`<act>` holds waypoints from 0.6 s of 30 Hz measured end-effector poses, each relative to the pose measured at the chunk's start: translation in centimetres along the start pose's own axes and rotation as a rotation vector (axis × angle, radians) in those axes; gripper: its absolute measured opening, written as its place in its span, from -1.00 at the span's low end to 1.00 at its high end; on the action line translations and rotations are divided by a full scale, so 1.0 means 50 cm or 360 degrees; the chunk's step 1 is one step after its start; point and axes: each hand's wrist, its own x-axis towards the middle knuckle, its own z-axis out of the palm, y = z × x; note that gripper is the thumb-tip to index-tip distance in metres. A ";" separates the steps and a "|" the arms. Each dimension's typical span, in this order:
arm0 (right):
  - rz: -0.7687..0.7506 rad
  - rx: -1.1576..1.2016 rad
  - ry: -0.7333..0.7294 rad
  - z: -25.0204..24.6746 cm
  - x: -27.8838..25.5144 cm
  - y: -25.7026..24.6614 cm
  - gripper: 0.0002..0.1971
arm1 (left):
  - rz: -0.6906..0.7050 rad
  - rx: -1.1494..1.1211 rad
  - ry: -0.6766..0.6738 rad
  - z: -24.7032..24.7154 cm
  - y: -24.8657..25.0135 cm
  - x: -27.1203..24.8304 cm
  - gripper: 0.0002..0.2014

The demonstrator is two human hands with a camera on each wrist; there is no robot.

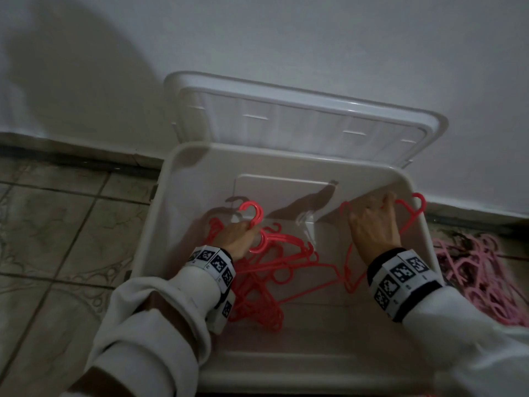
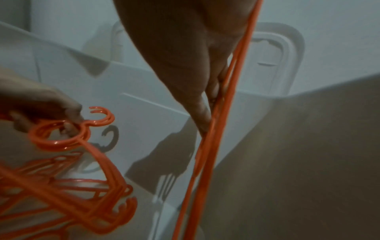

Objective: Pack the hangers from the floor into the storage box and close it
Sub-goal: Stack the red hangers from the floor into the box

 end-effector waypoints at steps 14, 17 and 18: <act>0.0065 0.0263 0.0518 0.024 -0.012 0.010 -0.66 | 0.0015 -0.0022 0.0080 -0.015 0.019 -0.009 -0.67; 0.0173 0.0396 0.0653 0.040 -0.007 0.011 -0.57 | 0.0012 -0.0360 0.0007 -0.010 0.026 -0.016 -0.63; 0.0193 0.0408 0.0709 0.042 -0.008 0.011 -0.57 | 0.0045 -0.0405 -0.0051 -0.009 0.029 -0.018 -0.64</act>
